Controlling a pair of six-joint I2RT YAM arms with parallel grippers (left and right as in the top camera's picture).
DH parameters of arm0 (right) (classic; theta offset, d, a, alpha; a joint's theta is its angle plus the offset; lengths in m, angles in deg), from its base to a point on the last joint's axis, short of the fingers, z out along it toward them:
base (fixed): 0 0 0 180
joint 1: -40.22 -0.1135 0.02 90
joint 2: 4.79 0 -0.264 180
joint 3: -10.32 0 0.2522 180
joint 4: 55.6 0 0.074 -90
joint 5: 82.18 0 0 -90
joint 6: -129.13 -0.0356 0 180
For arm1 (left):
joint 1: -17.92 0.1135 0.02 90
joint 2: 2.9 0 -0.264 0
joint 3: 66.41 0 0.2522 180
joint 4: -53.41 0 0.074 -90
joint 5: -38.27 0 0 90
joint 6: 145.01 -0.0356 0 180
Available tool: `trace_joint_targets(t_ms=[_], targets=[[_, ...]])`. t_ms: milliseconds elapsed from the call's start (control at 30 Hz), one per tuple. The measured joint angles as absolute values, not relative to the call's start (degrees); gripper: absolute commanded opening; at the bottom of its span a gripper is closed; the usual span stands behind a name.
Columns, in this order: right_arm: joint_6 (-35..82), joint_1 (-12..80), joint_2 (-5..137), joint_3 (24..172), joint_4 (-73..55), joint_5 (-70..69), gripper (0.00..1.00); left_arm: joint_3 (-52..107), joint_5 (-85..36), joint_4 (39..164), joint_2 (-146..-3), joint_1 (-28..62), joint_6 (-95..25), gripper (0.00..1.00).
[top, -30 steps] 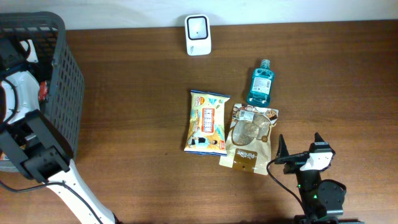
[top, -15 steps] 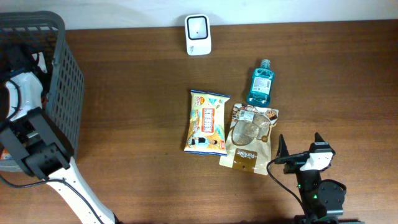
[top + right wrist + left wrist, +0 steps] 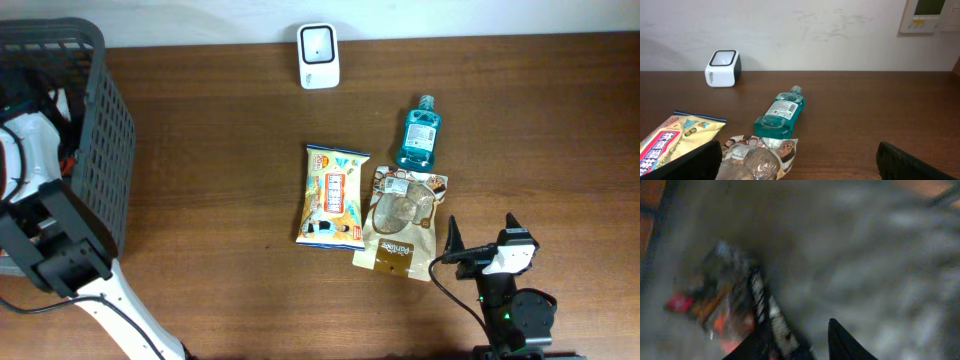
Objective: Scan the item barcode
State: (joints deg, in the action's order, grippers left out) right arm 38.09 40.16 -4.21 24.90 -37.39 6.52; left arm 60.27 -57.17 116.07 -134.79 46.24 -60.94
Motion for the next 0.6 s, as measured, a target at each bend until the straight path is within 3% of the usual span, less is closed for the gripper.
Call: trace_joint_targets(t_ms=[100, 267, 400, 600], targets=[[38.13, 40.16, -4.21, 24.90, -37.39, 6.52, 0.98, 59.55, -57.73, 116.36, -134.77, 47.88, -56.44, 0.41], [38.13, 40.16, -4.21, 24.90, -37.39, 6.54, 0.98, 57.58, -54.39, 113.56, -134.77, 49.71, -53.84, 0.31], [38.13, 40.16, -4.21, 24.90, -37.39, 6.54, 0.98, 57.41, -51.68, 114.56, -134.77, 49.49, -52.99, 0.39], [38.13, 40.16, -4.21, 24.90, -37.39, 6.52, 0.98, 57.04, -51.96, 115.61, -133.33, 49.67, -52.31, 0.38]])
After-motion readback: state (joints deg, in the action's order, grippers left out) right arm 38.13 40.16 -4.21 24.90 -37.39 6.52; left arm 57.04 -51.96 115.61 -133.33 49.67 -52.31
